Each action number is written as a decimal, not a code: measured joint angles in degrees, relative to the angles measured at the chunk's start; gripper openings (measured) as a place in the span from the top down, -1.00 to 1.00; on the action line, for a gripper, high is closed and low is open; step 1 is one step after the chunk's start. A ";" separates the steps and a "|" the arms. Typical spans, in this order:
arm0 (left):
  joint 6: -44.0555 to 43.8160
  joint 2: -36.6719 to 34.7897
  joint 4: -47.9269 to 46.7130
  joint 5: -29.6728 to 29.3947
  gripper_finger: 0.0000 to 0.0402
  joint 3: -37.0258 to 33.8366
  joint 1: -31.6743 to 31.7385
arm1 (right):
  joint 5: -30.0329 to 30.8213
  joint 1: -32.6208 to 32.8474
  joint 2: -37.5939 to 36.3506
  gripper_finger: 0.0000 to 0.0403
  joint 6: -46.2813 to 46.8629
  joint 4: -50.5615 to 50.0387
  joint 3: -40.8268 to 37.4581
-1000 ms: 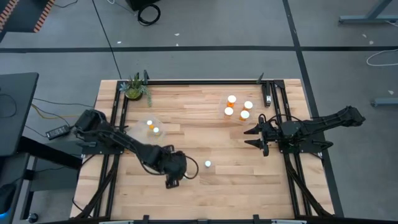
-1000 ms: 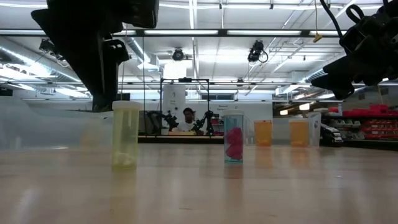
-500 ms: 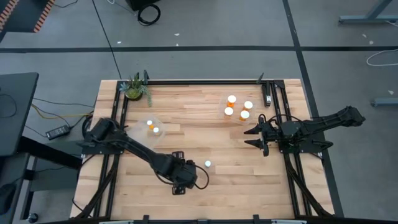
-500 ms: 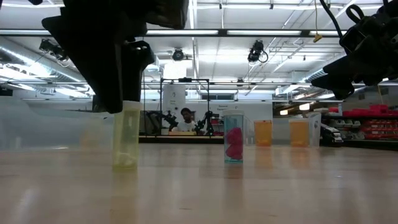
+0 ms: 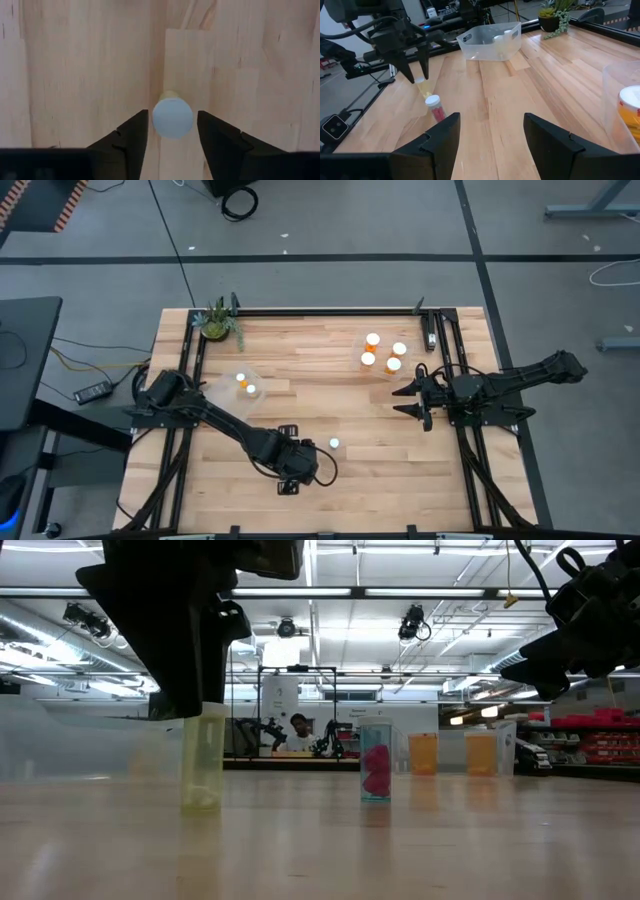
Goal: Pick and place medicine bottles into bin by pill shape (circle, oval)
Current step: Put the small yellow pill bottle into the left transparent bin
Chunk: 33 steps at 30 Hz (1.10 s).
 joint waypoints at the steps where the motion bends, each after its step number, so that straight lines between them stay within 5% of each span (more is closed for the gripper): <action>1: 0.00 0.00 0.00 0.00 0.15 0.00 -0.07 | 0.00 0.00 0.00 -0.12 0.00 0.00 0.00; 15: 0.07 -0.07 -0.25 0.00 0.34 0.01 -0.06 | 0.00 0.00 0.00 -0.12 0.00 0.00 0.00; 33: -5.33 -0.66 -27.58 -0.89 0.31 7.13 -0.22 | 0.00 -0.02 0.02 -0.12 0.00 -0.02 0.00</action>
